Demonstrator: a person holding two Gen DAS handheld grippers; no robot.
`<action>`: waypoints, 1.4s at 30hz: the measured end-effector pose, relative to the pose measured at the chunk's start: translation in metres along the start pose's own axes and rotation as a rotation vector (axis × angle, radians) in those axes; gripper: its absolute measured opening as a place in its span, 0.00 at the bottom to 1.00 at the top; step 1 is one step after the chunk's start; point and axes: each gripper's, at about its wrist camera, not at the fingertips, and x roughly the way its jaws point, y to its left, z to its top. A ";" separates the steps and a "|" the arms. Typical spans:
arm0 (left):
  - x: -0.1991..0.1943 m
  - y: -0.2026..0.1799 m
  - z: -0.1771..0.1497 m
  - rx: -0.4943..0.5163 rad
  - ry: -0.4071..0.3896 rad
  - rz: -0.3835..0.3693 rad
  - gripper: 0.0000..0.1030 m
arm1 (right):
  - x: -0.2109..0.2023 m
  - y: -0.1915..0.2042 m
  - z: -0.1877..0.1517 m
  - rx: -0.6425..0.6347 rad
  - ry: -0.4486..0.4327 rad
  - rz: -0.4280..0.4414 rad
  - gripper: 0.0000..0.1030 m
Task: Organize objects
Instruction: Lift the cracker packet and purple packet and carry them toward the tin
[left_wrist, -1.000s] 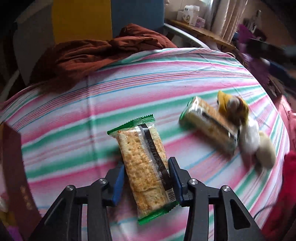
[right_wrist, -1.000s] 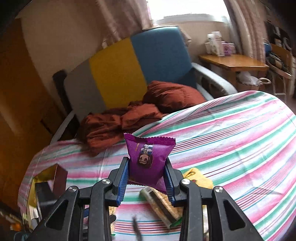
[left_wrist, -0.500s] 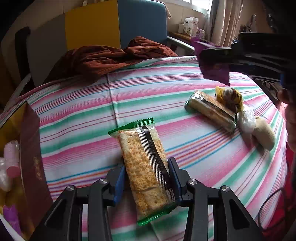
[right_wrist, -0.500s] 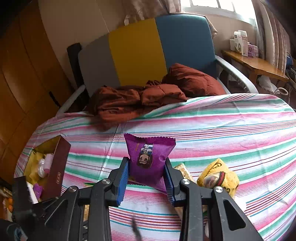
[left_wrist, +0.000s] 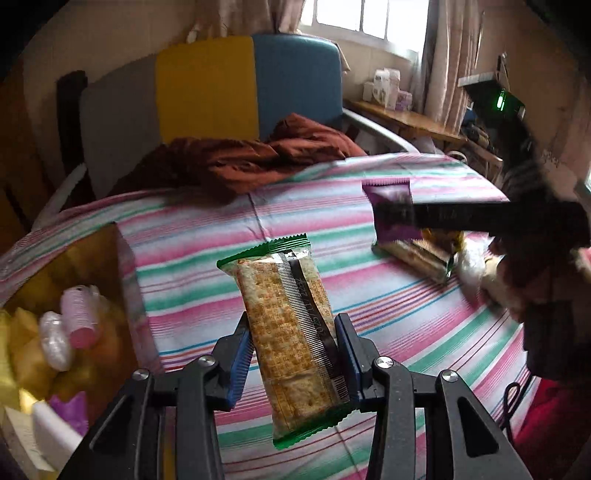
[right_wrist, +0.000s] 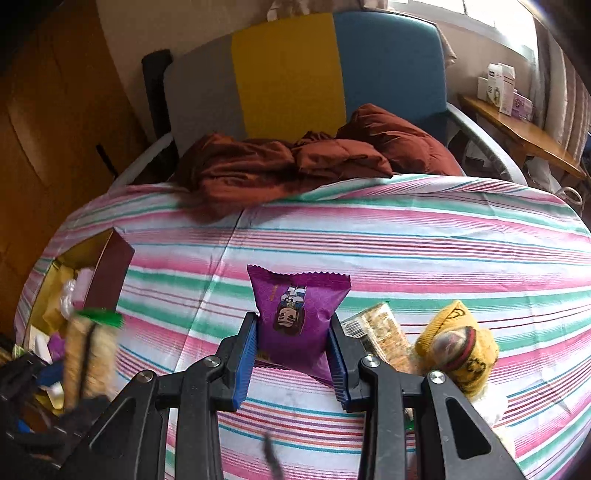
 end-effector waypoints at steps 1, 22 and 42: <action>-0.006 0.003 0.000 -0.005 -0.007 0.006 0.42 | 0.001 0.002 -0.001 -0.008 0.005 -0.003 0.34; -0.097 0.095 -0.024 -0.123 -0.138 0.193 0.42 | -0.005 0.087 -0.012 -0.090 0.046 0.071 0.34; -0.141 0.166 -0.065 -0.276 -0.171 0.280 0.42 | -0.045 0.227 -0.034 -0.179 -0.044 0.300 0.34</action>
